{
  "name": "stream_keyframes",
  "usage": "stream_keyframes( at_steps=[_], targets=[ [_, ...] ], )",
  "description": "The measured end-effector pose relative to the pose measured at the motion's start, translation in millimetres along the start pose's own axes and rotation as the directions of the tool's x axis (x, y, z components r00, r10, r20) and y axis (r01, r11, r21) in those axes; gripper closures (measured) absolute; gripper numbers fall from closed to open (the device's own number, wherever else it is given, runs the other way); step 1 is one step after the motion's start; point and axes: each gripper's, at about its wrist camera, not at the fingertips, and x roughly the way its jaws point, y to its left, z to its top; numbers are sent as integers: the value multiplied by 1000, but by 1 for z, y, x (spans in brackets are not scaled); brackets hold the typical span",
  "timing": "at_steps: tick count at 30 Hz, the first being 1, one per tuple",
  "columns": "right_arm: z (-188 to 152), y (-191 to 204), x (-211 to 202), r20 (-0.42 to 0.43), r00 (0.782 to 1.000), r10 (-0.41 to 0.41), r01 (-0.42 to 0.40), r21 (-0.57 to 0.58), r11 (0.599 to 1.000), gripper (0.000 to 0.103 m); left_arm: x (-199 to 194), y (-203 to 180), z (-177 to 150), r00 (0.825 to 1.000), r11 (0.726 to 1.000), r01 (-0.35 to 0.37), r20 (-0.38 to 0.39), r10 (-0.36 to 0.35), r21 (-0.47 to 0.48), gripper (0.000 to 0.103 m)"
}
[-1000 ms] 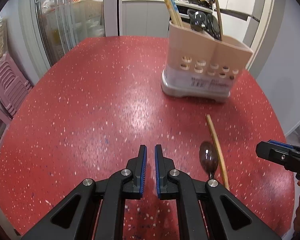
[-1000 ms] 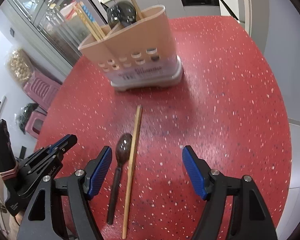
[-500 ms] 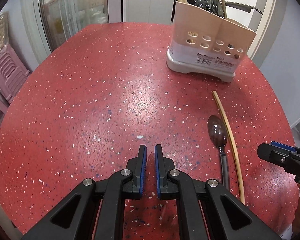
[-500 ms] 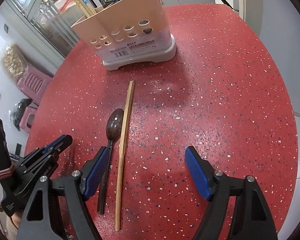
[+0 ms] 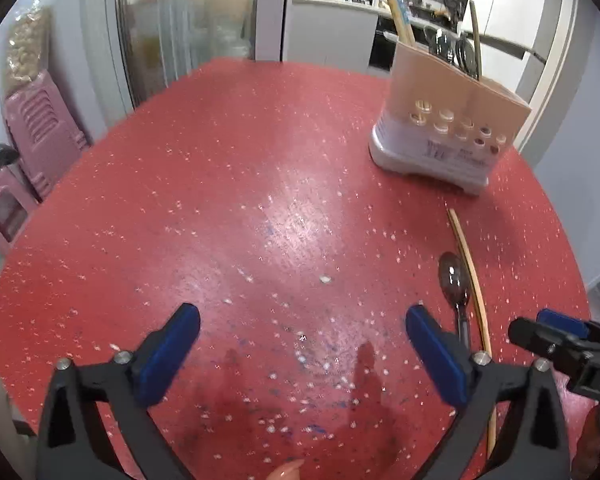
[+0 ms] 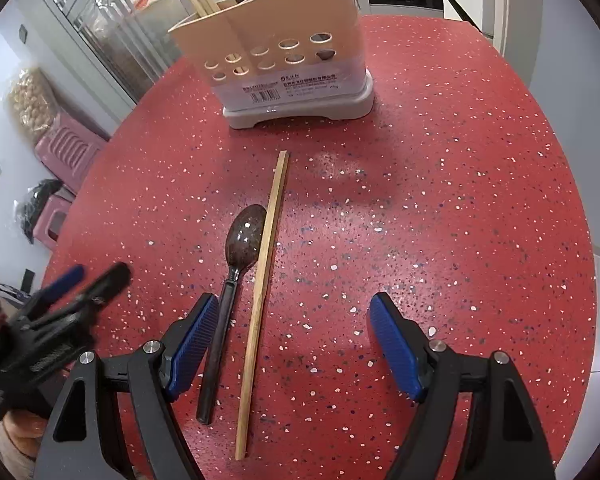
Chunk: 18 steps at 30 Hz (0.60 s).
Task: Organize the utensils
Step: 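Move both grippers back over the last spoon and chopstick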
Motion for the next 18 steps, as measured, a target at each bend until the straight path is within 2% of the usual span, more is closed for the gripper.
stream_keyframes(
  at_steps=[2,10,18],
  targets=[
    [-2,0,1,10,1000,-13,13,-9,1000,16,5,2,-1,1000,1000,-9,9,9,-1,0],
    [-7,4,-3,64,996,-56,58,-24,998,15,30,13,-13,1000,999,-30,7,31,-25,0],
    [-11,4,3,-13,995,-101,100,-24,995,15,50,32,-26,1000,999,8,-20,-9,-54,0]
  ],
)
